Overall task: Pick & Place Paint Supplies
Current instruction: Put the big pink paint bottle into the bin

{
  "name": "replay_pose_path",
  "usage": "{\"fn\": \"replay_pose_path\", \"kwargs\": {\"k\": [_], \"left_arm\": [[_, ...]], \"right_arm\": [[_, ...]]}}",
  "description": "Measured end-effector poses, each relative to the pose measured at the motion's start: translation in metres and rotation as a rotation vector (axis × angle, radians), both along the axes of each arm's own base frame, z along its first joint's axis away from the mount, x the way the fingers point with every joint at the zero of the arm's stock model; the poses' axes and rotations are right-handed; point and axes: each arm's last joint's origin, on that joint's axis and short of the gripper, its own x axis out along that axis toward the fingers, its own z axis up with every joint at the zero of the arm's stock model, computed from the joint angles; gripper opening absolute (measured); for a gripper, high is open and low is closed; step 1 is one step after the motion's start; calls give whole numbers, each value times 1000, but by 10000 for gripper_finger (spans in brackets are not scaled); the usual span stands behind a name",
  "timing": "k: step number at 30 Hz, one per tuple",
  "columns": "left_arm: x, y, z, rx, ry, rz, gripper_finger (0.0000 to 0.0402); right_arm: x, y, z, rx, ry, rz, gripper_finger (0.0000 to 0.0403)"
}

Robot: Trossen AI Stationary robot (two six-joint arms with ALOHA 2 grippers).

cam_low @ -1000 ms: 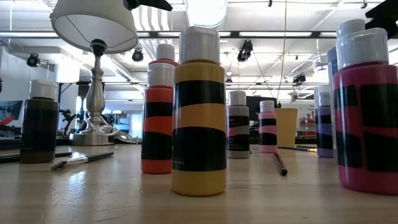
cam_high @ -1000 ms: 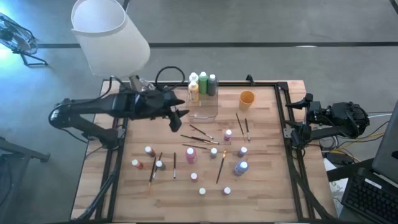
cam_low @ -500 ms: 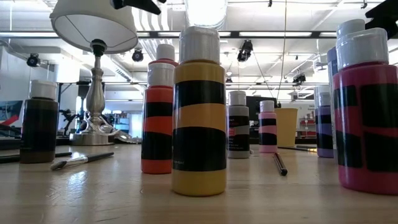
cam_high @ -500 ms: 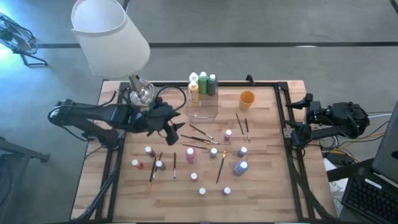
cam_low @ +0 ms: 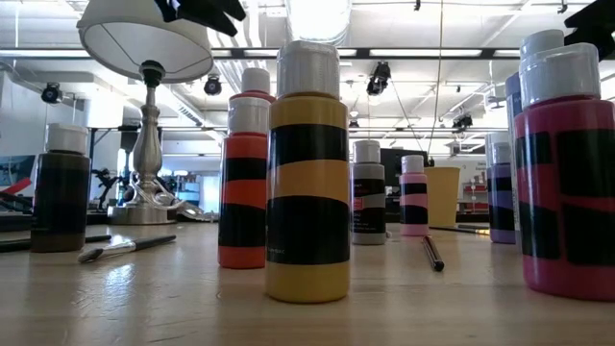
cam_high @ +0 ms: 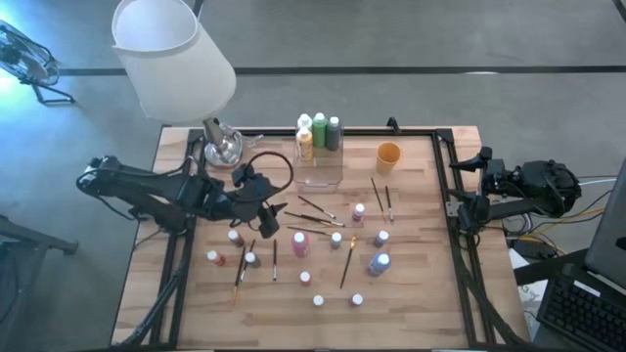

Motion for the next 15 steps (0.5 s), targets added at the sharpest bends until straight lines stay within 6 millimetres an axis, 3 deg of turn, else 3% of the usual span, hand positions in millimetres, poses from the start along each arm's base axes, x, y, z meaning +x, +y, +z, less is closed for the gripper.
{"fn": "replay_pose_path", "kwargs": {"k": [15], "left_arm": [[-1,-1,-1,0,11,5,216]], "right_arm": [[0,0,0,0,0,0,364]]}}
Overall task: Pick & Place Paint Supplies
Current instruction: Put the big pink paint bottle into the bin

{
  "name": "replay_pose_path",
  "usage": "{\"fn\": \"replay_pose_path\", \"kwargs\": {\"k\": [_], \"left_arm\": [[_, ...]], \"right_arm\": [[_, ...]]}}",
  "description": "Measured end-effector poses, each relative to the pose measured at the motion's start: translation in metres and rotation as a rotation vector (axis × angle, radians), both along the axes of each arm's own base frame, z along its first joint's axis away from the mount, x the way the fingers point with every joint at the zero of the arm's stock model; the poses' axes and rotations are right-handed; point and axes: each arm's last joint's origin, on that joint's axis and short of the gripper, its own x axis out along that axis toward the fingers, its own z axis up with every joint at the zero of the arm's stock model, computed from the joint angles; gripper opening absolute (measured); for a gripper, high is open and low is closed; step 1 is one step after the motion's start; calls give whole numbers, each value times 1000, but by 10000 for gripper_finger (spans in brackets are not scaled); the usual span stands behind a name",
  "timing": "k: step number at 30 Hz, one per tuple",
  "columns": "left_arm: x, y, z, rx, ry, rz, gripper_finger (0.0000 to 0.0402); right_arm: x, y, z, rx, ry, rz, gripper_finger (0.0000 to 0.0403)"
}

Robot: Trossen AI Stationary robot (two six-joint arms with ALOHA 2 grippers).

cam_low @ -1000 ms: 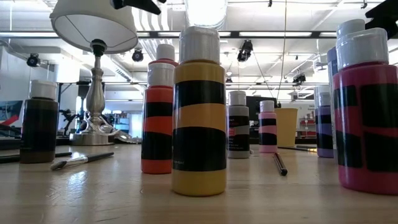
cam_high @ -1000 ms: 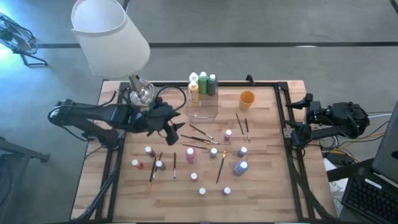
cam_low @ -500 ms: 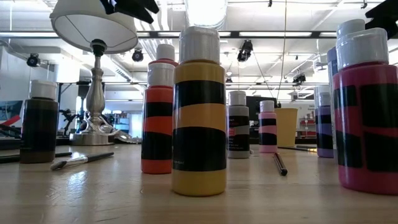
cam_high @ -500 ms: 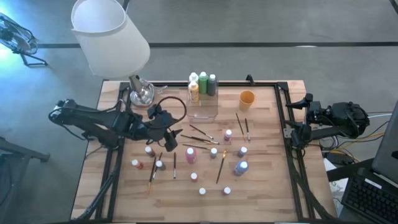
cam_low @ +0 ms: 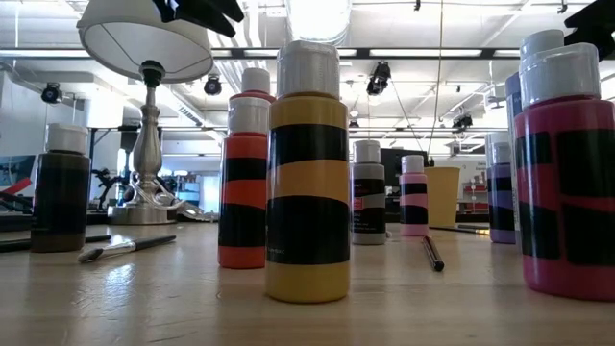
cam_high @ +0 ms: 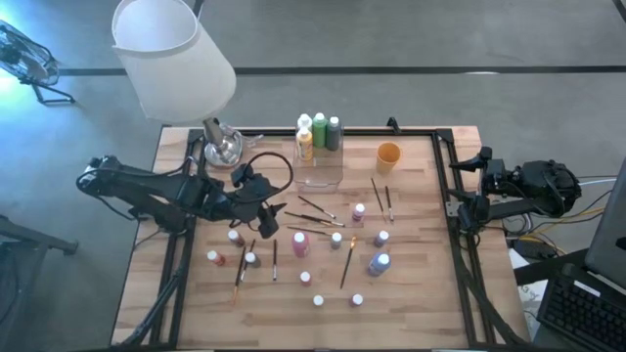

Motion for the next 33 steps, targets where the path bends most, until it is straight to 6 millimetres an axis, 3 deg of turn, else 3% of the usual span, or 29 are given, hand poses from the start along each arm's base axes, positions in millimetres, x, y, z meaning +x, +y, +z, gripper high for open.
{"fn": "replay_pose_path", "kwargs": {"k": [10,22,33], "left_arm": [[-2,-4,0,53,-15,45,216],[-8,-39,-12,67,-62,-46,216],[-11,-46,-40,14,-5,-89,216]], "right_arm": [[0,0,0,0,0,0,364],[0,0,0,0,0,0,364],[0,0,0,0,0,0,364]]}}
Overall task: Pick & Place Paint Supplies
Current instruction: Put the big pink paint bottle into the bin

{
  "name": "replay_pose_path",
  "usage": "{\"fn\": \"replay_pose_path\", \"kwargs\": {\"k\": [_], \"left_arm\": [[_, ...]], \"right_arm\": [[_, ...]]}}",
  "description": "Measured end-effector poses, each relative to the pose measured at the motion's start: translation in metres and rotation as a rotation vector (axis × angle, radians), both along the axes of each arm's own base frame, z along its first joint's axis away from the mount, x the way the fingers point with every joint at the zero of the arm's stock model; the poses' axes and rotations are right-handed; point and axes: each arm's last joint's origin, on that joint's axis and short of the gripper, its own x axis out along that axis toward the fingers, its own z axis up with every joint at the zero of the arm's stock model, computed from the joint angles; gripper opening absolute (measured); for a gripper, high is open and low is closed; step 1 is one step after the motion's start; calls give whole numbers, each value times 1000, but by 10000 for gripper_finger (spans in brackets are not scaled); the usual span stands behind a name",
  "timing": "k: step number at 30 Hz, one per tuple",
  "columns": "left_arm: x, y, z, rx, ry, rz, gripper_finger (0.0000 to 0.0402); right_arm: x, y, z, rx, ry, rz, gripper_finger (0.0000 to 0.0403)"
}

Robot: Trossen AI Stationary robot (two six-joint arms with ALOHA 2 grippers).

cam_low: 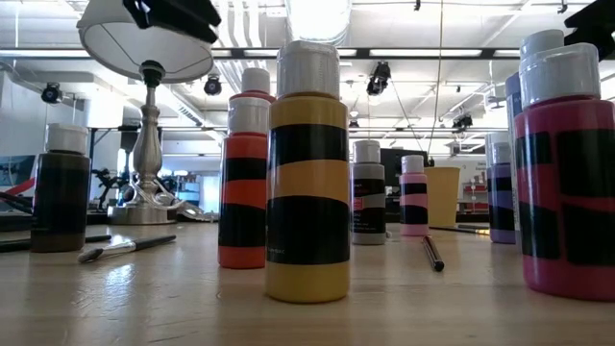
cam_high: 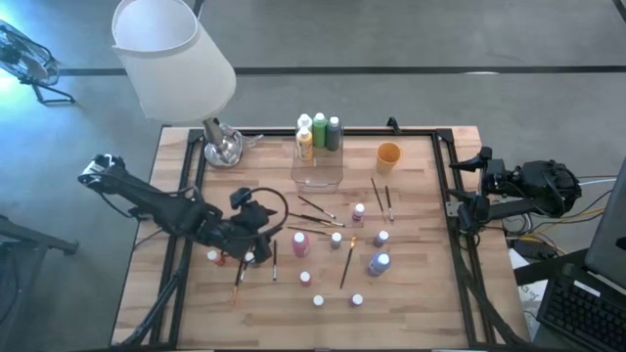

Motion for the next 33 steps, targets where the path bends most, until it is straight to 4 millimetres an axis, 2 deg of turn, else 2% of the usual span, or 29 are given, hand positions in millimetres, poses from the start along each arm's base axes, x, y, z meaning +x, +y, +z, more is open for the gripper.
{"fn": "replay_pose_path", "kwargs": {"k": [11,19,28,33], "left_arm": [[7,-7,-16,-55,-33,-154,216],[8,-8,-21,-56,-37,-158,216],[6,-7,-37,-54,-7,-153,216],[8,-8,-40,-80,-58,-150,216]], "right_arm": [[0,0,0,0,0,0,364],[0,0,0,0,0,0,364],[0,0,0,0,0,0,364],[0,0,0,0,0,0,364]]}}
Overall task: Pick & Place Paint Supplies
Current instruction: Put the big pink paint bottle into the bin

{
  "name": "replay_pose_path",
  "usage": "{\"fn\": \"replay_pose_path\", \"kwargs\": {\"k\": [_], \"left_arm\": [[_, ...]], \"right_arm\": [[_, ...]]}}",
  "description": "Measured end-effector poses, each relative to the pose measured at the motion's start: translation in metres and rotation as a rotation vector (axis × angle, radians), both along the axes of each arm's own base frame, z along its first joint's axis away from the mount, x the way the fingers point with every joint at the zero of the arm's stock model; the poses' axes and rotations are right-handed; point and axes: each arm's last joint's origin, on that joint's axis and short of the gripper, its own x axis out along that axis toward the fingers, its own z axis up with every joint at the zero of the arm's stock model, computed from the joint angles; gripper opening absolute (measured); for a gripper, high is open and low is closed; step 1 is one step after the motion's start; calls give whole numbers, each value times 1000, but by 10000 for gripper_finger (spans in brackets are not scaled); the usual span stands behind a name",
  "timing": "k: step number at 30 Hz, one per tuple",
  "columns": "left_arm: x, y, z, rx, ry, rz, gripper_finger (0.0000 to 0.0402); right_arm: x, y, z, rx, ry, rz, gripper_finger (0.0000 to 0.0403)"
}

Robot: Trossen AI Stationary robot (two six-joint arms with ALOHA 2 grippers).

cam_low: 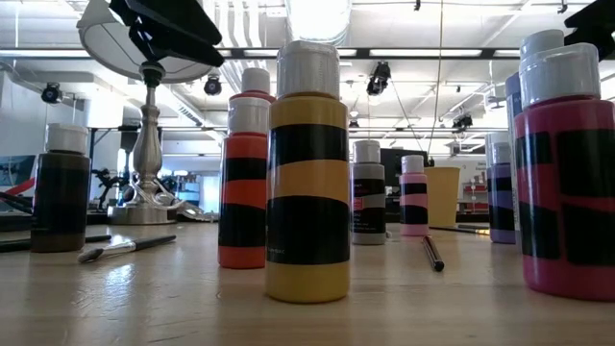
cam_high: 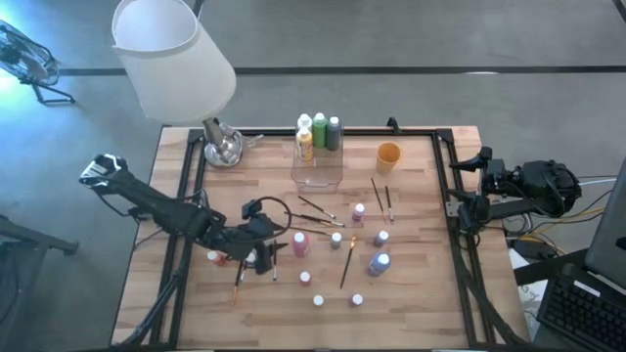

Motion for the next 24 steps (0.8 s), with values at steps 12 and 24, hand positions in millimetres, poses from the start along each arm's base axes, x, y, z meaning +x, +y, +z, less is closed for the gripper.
{"fn": "replay_pose_path", "kwargs": {"k": [12,24], "left_arm": [[5,-4,-8,-4,13,-63,216],[19,-7,-15,41,-10,-74,216]], "right_arm": [[0,0,0,0,0,0,364],[0,0,0,0,0,0,364]]}}
